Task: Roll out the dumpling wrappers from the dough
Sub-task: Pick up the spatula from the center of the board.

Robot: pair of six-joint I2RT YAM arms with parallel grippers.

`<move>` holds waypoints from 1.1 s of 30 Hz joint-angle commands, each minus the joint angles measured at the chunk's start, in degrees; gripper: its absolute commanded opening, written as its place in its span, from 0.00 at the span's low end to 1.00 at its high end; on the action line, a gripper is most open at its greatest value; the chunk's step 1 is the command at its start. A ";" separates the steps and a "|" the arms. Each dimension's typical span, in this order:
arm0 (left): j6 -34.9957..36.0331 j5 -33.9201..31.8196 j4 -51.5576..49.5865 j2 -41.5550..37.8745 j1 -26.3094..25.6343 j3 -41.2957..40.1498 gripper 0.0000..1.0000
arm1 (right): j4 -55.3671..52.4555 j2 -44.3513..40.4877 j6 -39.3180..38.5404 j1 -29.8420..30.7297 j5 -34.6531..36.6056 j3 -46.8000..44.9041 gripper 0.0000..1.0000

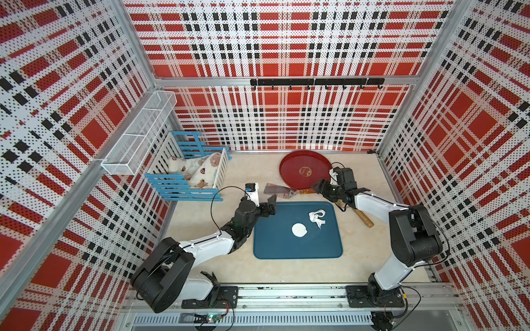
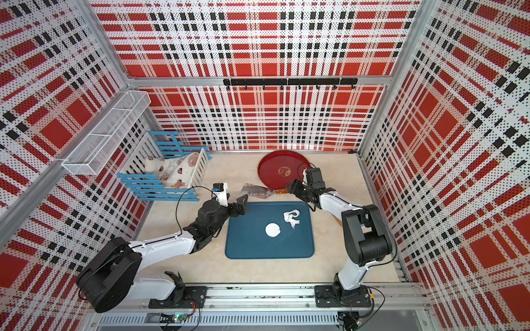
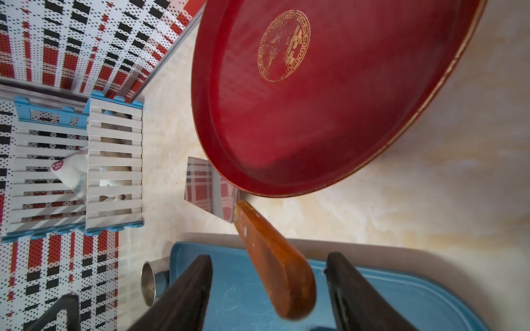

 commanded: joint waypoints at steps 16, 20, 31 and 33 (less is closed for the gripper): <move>-0.12 1.37 2.12 0.69 0.22 0.08 0.99 | 13.22 5.70 4.69 1.14 0.53 -1.86 0.48; -0.10 1.32 2.10 0.66 0.22 -0.06 0.99 | 13.84 5.68 4.67 1.13 0.71 -1.86 0.41; -0.14 1.44 2.23 0.75 0.21 -0.06 0.99 | 12.62 5.65 3.53 1.19 1.04 -1.02 0.21; -0.16 1.49 2.18 0.75 0.21 -0.05 0.99 | 12.19 5.17 3.04 1.18 0.99 -0.72 0.13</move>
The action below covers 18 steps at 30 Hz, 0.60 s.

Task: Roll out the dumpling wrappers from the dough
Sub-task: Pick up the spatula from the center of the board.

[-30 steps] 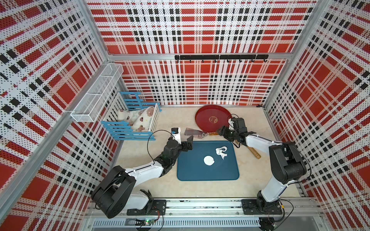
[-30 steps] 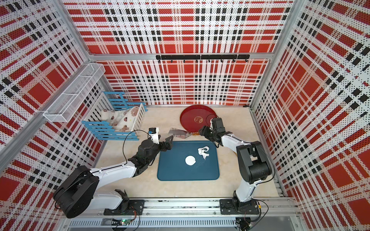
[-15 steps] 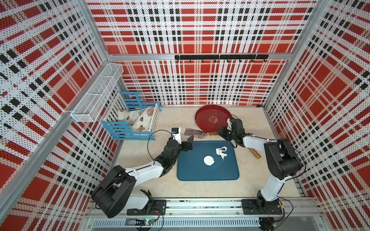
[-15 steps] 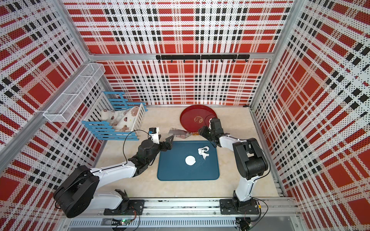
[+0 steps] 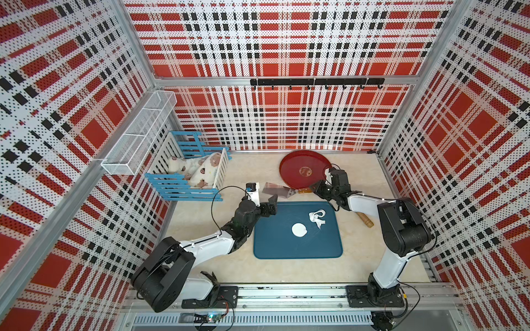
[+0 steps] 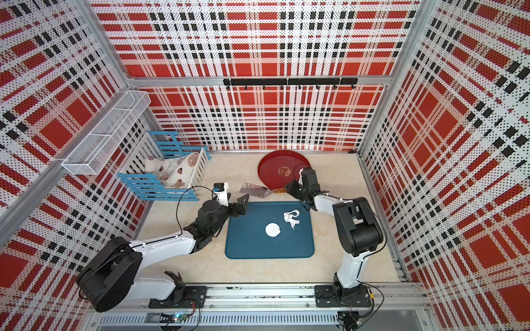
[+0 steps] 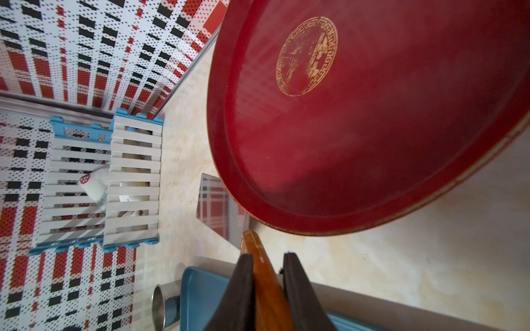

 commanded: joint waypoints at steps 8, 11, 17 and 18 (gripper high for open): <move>-0.12 -0.31 1.51 -0.16 0.23 -0.40 0.99 | -6.20 -4.75 -4.85 0.16 0.15 3.68 0.00; -0.13 -0.94 1.67 -0.59 0.29 -0.83 0.99 | -9.69 -8.41 -6.45 0.14 0.66 4.78 0.00; -0.14 -2.07 2.23 -1.71 0.44 -1.68 0.99 | -20.06 -17.05 -10.12 0.07 2.97 6.47 0.00; -0.09 -2.28 2.22 -1.93 0.46 -1.73 0.99 | -22.14 -18.78 -10.60 0.00 3.45 6.61 0.00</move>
